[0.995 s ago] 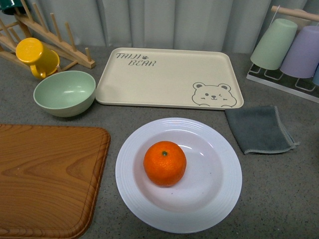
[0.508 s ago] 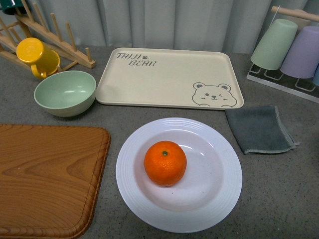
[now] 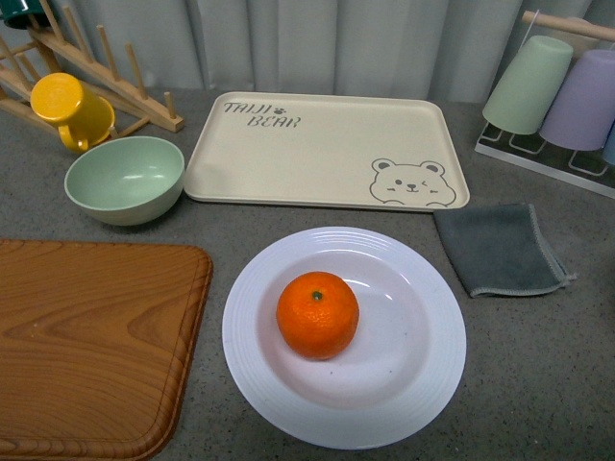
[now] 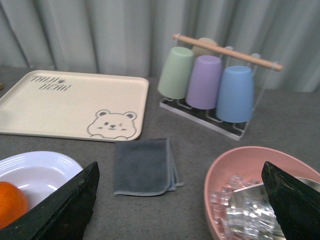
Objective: Place orange and plate with both arms
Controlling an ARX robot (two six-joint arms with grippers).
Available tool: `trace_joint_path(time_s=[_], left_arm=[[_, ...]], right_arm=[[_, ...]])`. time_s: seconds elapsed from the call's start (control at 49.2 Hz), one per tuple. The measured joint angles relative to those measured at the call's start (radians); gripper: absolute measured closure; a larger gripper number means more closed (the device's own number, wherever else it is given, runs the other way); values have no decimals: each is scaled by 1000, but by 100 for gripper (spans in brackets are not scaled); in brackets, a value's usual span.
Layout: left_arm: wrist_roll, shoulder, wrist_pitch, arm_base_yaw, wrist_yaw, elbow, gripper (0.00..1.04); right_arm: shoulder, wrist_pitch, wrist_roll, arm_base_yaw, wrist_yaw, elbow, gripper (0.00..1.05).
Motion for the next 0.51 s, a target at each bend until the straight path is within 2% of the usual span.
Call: trace_joint_path(time_s=[0.061,0.102,0.122,0.284,0.508], left_arm=[[0,0,0,0,0,0,16],[0,0,0,0,0,0,5],[2,0,0,0,0,0,5],[2,0,0,0,0,0,6],[2,0,0,0,0,0,6]], right_arm=[[185,87,5,-2,-70,44,9],[334,118,10,-6,-126,89,9],[421,129,21,-11,-158,112,9],[825,132,142,-8,-320,240,9],[1098,147,363,9,-489,363,9]])
